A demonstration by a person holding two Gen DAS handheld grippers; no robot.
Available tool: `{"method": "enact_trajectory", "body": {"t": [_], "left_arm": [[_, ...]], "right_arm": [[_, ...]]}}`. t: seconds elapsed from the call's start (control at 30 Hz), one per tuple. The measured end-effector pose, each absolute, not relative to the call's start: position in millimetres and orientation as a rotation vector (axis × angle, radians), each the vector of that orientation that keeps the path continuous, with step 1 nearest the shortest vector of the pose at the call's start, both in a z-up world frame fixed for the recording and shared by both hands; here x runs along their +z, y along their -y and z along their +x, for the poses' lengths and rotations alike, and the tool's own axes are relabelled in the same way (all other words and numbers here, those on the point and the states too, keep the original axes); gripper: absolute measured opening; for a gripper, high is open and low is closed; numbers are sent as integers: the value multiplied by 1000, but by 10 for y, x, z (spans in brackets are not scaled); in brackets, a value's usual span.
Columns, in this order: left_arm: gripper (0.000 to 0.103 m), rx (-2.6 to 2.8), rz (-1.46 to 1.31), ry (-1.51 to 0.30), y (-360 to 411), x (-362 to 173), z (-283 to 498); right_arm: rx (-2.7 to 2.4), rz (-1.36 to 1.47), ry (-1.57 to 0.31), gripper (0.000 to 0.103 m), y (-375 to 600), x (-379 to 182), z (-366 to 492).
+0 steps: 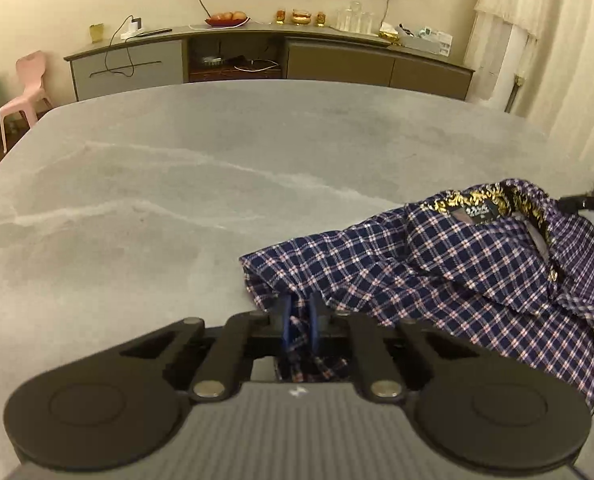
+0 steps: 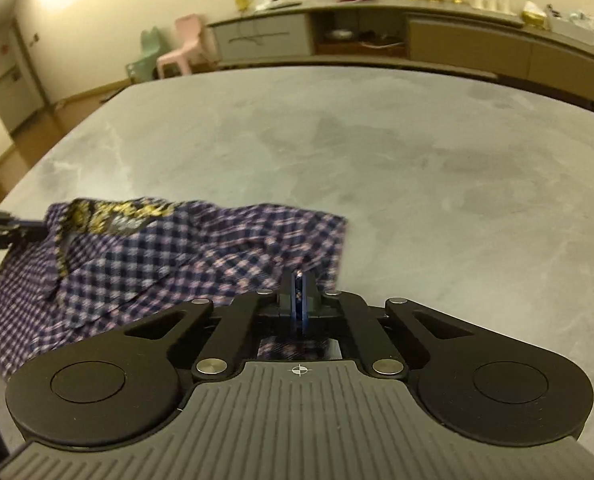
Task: Fold clothes
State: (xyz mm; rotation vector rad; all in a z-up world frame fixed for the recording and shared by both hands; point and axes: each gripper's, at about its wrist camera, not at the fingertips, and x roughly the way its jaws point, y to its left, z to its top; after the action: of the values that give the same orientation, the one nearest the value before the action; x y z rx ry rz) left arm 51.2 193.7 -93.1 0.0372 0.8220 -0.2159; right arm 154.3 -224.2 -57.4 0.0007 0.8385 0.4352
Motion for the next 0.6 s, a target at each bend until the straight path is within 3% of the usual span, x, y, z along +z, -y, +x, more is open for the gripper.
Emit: {"method": "enact_trajectory", "body": {"t": [0.17,0.23,0.3,0.33,0.4,0.43,0.47,0.5,0.53,0.6], "left_arm": [[13,-221,24,-798,-1962,-888,465],[23,-234,-9,-776,-2012,-844,427],[54,-253,-2,-777,-1991,-843,415],[54,-262,3,-778,-1978,-843,410],[49,-281,12,-780,-1953,-844,400],[39,-290,17,-781,-1940,-844,395],[15,-291,56,-782,-1885,-854,391],[4,-277,107,-775,-1834,-875,385],[3,-257,138,-763,-1817,-883,385],[3,-238,156,-775,-1831,-937,440]], "right_arm": [[429,32,-850,0,2306,-640,1572],[434,73,-849,14,2326,-667,1585],[429,86,-839,35,2352,-656,1567],[433,85,-839,48,2351,-659,1559],[459,77,-852,47,2318,-674,1542],[482,70,-866,32,2283,-688,1533],[487,46,-866,11,2248,-682,1513],[491,21,-863,8,2213,-673,1493],[477,7,-858,1,2201,-658,1485],[447,-15,-855,0,2192,-652,1484]]}}
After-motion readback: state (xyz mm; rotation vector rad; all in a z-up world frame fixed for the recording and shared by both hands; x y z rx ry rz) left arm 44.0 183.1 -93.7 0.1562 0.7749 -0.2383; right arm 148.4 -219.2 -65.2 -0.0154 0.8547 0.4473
